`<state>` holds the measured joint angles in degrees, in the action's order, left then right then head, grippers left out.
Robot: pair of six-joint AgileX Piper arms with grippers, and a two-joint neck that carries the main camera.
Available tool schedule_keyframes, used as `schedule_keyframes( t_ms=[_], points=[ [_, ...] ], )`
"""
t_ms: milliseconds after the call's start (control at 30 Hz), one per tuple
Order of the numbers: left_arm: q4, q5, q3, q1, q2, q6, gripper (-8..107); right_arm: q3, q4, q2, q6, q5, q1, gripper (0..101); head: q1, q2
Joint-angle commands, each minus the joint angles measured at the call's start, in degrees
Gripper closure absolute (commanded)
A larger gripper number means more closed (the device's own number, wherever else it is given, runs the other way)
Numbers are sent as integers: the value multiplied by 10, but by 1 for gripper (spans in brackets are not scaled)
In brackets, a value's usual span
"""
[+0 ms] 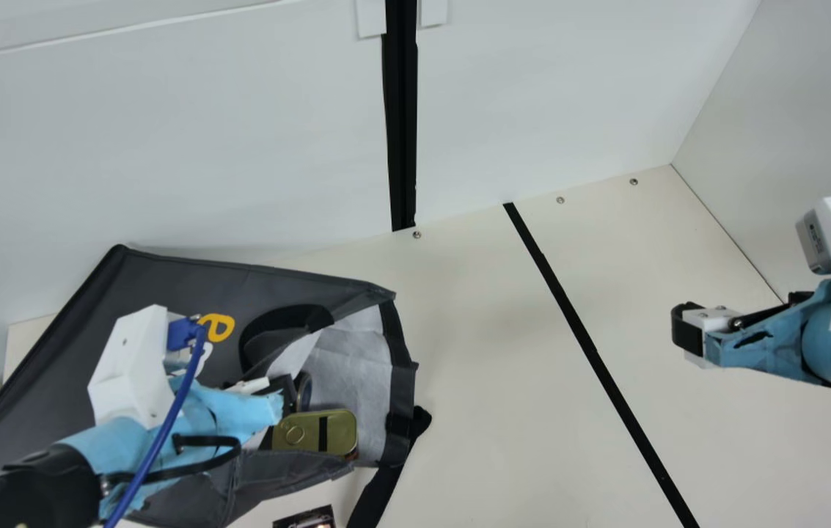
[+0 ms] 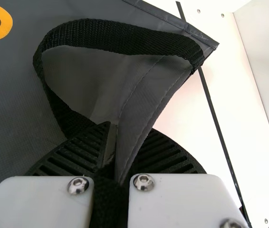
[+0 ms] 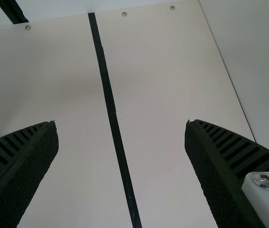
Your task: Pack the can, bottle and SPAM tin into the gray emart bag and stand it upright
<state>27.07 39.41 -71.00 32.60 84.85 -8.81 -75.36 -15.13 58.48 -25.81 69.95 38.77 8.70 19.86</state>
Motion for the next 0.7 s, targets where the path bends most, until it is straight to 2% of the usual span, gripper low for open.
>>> schedule_keyframes(
  t_ms=[0, 667],
  points=[
    [0, 0, 0, 0, 0, 0, 107, 0, -1, -2, 3, -1, 1, 6, 13, 1],
    [0, 0, 0, 0, 0, 0, 107, 1, -20, -12, 50, -1, 20, 6, 13, 1]
  ],
)
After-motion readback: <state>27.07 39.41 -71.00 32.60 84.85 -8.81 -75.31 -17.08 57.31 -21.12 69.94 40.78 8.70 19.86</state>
